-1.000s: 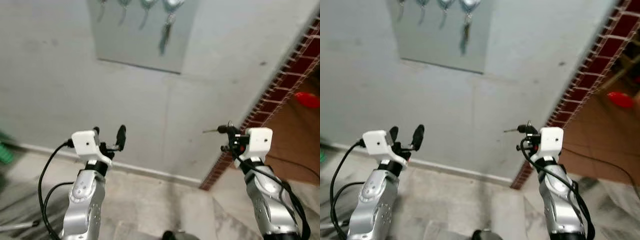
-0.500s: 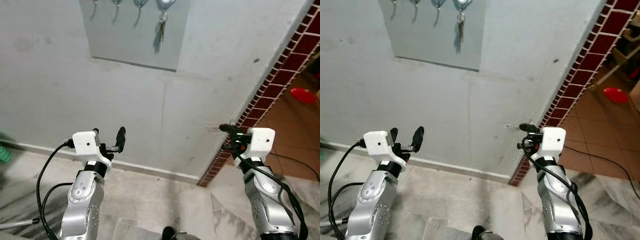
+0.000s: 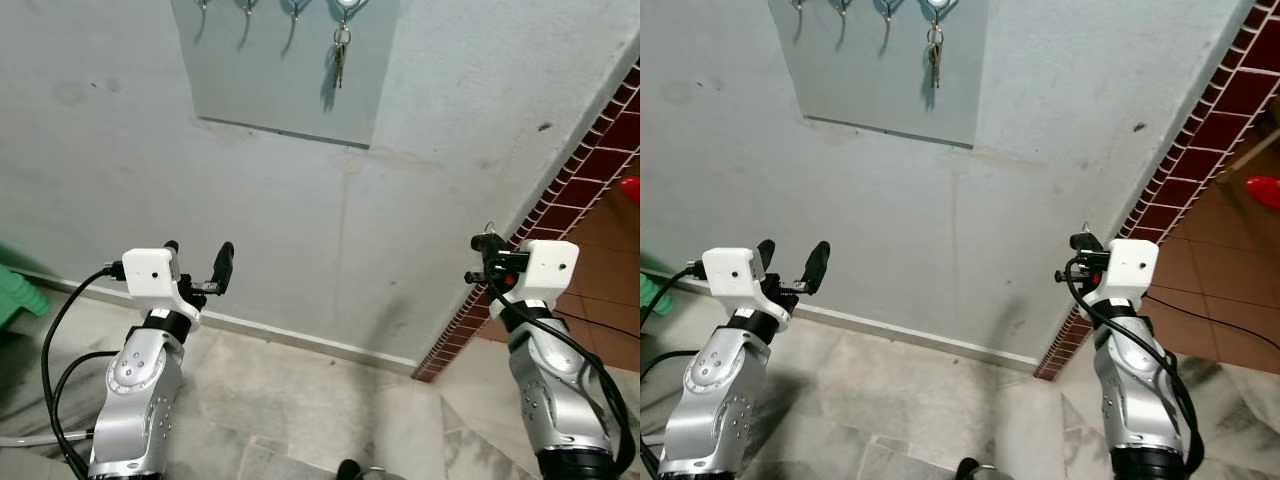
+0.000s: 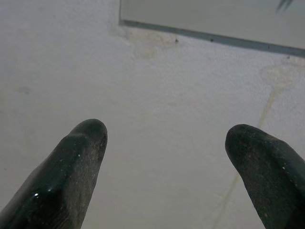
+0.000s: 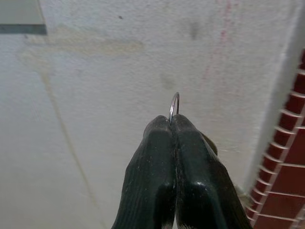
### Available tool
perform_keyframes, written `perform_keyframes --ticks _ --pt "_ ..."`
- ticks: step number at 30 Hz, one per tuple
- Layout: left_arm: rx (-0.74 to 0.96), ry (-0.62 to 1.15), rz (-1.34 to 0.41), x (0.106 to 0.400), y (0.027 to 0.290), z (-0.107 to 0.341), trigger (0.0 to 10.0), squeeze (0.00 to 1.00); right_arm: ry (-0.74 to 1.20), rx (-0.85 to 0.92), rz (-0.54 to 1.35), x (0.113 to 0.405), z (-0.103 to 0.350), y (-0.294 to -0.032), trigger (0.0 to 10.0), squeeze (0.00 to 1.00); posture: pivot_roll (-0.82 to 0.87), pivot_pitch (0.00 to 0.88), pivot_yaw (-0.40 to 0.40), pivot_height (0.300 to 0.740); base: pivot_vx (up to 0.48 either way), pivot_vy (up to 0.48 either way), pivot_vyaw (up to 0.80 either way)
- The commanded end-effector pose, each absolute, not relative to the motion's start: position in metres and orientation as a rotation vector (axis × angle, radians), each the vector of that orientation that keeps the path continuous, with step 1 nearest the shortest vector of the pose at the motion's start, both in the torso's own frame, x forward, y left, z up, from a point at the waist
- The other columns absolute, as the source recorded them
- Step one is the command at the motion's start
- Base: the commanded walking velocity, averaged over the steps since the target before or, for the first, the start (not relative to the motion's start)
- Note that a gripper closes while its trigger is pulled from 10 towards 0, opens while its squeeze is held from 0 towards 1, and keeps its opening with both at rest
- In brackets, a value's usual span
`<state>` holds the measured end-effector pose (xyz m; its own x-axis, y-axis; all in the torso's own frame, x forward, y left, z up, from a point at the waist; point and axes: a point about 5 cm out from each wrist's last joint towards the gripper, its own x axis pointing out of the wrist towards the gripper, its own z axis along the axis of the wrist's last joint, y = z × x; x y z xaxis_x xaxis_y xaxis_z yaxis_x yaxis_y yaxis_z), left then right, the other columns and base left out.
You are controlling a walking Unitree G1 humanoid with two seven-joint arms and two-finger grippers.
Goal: Hang keys on a hook
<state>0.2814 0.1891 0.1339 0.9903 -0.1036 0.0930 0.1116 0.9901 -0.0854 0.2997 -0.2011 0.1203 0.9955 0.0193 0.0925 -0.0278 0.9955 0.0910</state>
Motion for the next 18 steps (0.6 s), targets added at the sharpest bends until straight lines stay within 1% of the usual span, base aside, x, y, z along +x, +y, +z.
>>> perform_keyframes --ticks 1,13,18 --pt "-0.106 -0.066 -0.117 0.283 0.187 0.13 10.0 0.0 -0.096 0.103 0.009 0.299 0.119 -0.201 10.0 0.0 0.03 0.086 0.004 0.74 0.0 0.0 0.0" --pt "-0.113 -0.059 -0.136 0.289 0.184 0.132 10.0 0.0 -0.081 0.115 0.02 0.295 0.11 -0.194 10.0 0.0 0.04 0.091 0.043 0.74 0.0 0.0 0.0" --pt "-0.111 -0.055 -0.148 0.289 0.184 0.132 10.0 0.0 -0.08 0.121 0.018 0.294 0.109 -0.191 10.0 0.0 0.05 0.099 0.044 0.74 0.0 0.0 0.0"
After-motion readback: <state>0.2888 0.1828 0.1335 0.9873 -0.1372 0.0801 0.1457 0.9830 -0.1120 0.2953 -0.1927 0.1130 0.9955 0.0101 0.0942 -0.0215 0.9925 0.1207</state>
